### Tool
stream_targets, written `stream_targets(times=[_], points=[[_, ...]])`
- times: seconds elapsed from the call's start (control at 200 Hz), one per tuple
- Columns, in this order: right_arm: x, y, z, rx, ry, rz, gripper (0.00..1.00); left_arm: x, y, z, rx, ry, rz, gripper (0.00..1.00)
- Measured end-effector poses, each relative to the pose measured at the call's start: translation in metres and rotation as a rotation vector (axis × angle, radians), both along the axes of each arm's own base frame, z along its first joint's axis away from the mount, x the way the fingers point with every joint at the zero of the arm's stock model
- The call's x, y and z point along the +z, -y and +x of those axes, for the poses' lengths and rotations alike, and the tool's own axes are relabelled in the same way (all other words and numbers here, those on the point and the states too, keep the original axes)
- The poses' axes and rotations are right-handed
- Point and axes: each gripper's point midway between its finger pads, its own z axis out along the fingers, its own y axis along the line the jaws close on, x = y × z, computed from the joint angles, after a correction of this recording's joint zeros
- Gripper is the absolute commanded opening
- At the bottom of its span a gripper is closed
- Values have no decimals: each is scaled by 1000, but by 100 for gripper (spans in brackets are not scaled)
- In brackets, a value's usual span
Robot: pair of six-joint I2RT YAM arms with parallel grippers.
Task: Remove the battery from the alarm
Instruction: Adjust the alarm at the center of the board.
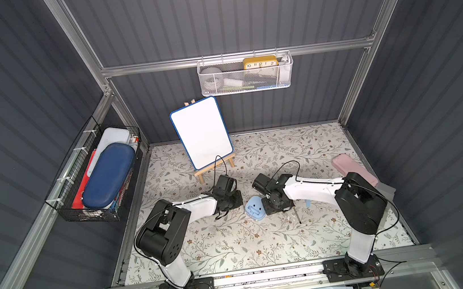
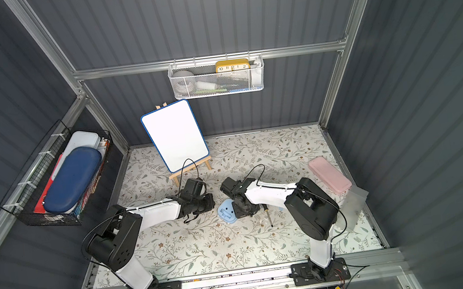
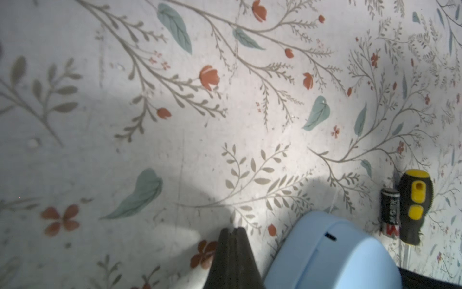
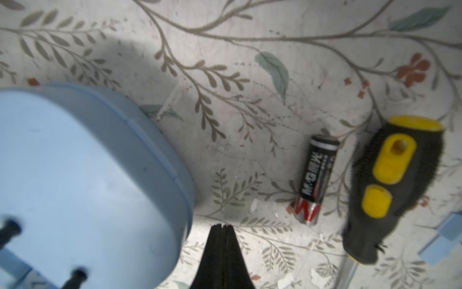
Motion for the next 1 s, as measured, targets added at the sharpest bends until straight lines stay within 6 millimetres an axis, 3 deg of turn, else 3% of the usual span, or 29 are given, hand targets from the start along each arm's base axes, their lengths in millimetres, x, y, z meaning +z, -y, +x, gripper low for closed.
stream_targets(times=[0.23, 0.565, 0.755, 1.001], points=[[2, -8, 10, -6, 12, 19, 0, 8, 8, -25, -54, 8, -64, 0], [7, -24, 19, 3, 12, 63, 0, 37, 34, -35, -128, 90, -134, 0], [5, -41, 27, 22, 2, 101, 0, 44, 54, -63, -195, 84, -159, 0], [-1, -49, 24, 47, -30, 128, 0, 48, 50, -94, -194, 49, -201, 0]])
